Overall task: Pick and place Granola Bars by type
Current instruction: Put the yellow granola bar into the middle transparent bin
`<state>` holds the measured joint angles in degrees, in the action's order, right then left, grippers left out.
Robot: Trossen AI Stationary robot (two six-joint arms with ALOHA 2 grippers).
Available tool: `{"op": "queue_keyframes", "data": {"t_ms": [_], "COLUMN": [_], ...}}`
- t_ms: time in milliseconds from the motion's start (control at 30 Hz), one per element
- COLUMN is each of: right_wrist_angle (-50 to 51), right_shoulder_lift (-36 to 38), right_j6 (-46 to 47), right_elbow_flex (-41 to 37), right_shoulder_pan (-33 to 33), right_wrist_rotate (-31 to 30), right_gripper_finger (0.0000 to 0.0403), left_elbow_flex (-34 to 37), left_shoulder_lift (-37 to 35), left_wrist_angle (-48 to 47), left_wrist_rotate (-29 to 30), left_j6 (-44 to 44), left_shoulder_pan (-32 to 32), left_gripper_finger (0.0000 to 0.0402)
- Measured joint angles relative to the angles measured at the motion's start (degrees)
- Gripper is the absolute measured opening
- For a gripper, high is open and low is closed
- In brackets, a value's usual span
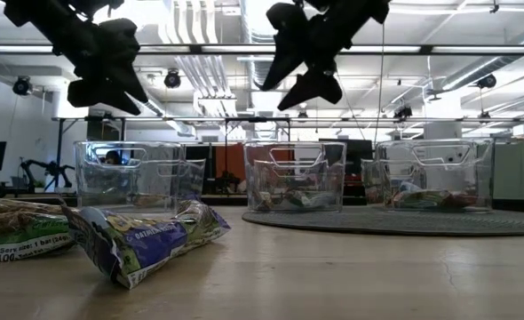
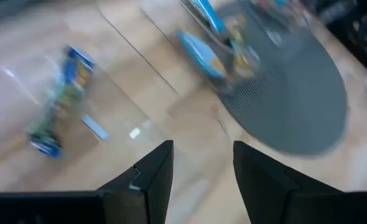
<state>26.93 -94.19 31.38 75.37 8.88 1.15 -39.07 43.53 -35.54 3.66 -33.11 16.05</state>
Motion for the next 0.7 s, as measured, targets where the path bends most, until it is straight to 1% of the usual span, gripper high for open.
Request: {"op": "queue_keyframes", "data": {"t_ms": [133, 200, 267, 333, 533, 700], "right_wrist_angle": [1.48, 1.58, 1.58, 1.58, 1.56, 1.56], "right_shoulder_lift": [0.0, 0.0, 0.0, 0.0, 0.0, 0.0], "right_j6": [2.08, 3.68, 5.57, 7.42, 12.62, 17.94], "right_elbow_flex": [-0.1, -0.11, -0.13, -0.14, -0.17, -0.17], "right_shoulder_pan": [-3.13, -4.3, -5.17, -5.83, -8.82, -11.63], "right_wrist_rotate": [-0.8, -1.22, -1.39, -1.59, -2.42, -7.86], "right_gripper_finger": [0.023, 0.0231, 0.0231, 0.0231, 0.0231, 0.0231], "left_elbow_flex": [0.0, 0.0, 0.0, 0.0, 0.0, 0.0], "left_shoulder_lift": [0.0, 0.0, 0.01, 0.15, 1.05, 2.01], "left_wrist_angle": [-4.12, -6.34, -8.12, -9.0, -9.08, -9.08], "left_wrist_rotate": [-7.75, -8.9, -8.54, -6.86, 1.72, 7.03], "left_j6": [0.51, 1.3, 2.41, 3.09, 3.33, 0.9], "left_shoulder_pan": [-1.32, -3.4, -6.52, -10.27, -22.65, -29.94], "left_gripper_finger": [0.0149, 0.0149, 0.0149, 0.0149, 0.0149, 0.0149]}}
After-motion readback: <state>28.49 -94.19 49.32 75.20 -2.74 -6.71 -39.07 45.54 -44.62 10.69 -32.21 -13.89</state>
